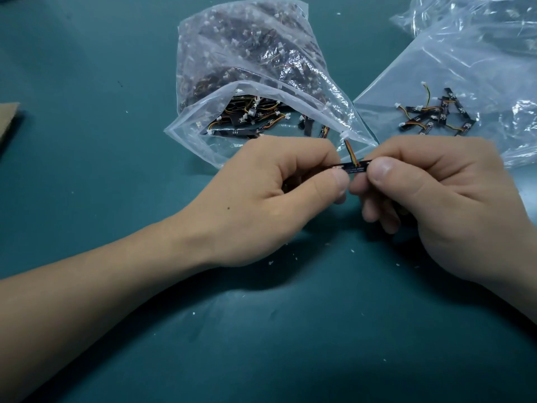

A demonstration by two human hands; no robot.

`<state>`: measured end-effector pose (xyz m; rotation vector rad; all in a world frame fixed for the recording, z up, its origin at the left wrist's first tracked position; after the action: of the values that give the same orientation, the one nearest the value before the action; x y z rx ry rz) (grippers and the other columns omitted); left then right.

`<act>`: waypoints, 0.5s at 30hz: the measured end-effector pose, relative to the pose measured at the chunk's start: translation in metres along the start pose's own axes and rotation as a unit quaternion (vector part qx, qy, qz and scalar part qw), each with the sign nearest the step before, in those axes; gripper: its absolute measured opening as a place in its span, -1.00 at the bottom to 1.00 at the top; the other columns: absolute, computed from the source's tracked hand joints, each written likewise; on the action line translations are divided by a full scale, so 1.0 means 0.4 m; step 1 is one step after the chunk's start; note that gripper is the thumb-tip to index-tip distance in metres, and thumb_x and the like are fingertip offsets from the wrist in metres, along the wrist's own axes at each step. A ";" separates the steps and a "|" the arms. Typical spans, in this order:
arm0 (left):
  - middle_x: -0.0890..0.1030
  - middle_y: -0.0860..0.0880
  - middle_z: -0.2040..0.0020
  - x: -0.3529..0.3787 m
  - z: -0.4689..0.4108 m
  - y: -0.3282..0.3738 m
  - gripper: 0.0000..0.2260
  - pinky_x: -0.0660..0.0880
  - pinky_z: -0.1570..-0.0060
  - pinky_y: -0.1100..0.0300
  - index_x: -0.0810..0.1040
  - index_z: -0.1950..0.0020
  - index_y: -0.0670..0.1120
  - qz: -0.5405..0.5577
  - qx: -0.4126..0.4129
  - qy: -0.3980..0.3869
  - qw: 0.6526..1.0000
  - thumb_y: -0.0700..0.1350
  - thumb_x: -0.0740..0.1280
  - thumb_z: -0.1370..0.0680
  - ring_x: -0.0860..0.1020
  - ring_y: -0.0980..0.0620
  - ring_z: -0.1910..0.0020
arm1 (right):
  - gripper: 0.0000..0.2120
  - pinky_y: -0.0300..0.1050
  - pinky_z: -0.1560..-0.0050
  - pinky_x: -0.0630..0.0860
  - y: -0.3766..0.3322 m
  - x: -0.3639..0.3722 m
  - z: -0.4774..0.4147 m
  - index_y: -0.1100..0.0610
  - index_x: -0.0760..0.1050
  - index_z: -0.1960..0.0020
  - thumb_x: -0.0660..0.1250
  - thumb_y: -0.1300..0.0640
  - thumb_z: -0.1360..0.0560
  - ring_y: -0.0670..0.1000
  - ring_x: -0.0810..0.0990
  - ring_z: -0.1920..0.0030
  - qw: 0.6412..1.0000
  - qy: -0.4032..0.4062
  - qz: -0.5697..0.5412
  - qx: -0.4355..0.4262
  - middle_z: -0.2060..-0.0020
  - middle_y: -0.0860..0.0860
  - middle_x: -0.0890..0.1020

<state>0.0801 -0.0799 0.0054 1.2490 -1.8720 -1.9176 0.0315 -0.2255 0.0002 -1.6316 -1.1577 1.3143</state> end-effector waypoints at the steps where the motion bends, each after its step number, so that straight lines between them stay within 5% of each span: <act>1: 0.51 -0.12 0.34 -0.002 -0.001 -0.001 -0.80 0.39 0.32 0.08 0.60 0.14 -0.14 0.001 0.000 0.002 1.000 -0.11 0.27 -0.62 0.46 -0.06 0.35 | -0.75 -0.12 0.45 0.44 -0.001 0.002 0.000 0.05 0.64 0.10 0.24 -0.04 -0.58 0.06 0.52 0.48 1.000 -0.004 0.001 -0.001 0.40 0.00 0.64; 4: 0.51 -0.17 0.34 -0.004 -0.004 -0.004 -0.79 0.42 0.28 -0.04 0.62 0.15 -0.18 -0.008 0.002 0.003 1.000 -0.13 0.28 -0.61 0.46 -0.16 0.32 | -0.72 -0.06 0.44 0.47 -0.001 0.008 0.000 0.06 0.64 0.07 0.24 -0.07 -0.60 0.10 0.54 0.45 1.000 -0.018 -0.007 0.004 0.36 0.04 0.66; 10: 0.47 -0.10 0.39 -0.005 -0.001 0.002 -0.78 0.34 0.34 0.15 0.58 0.25 -0.06 -0.011 0.006 0.001 1.000 -0.14 0.30 -0.59 0.42 -0.05 0.38 | -0.76 -0.07 0.45 0.48 -0.008 0.013 0.000 -0.01 0.63 0.12 0.25 -0.05 -0.62 0.02 0.55 0.46 0.999 -0.025 0.026 -0.008 0.36 -0.03 0.65; 15: 0.50 -0.13 0.38 0.001 0.001 0.007 -0.79 0.37 0.36 0.09 0.60 0.21 -0.08 -0.023 0.015 -0.003 1.000 -0.12 0.32 -0.61 0.44 -0.08 0.38 | -0.76 -0.13 0.43 0.46 -0.014 0.015 0.001 -0.05 0.61 0.15 0.25 -0.04 -0.62 0.02 0.54 0.46 0.999 -0.034 0.029 -0.020 0.37 -0.04 0.65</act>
<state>0.0786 -0.0805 0.0079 1.3083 -1.8968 -1.9254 0.0305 -0.2181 0.0035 -1.6716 -1.1909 1.4011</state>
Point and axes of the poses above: each hand's wrist, its own z-axis away from the middle knuckle, its own x-axis out of the palm, y = z × x, the point moved 7 cm from there along -z, towards the middle knuckle
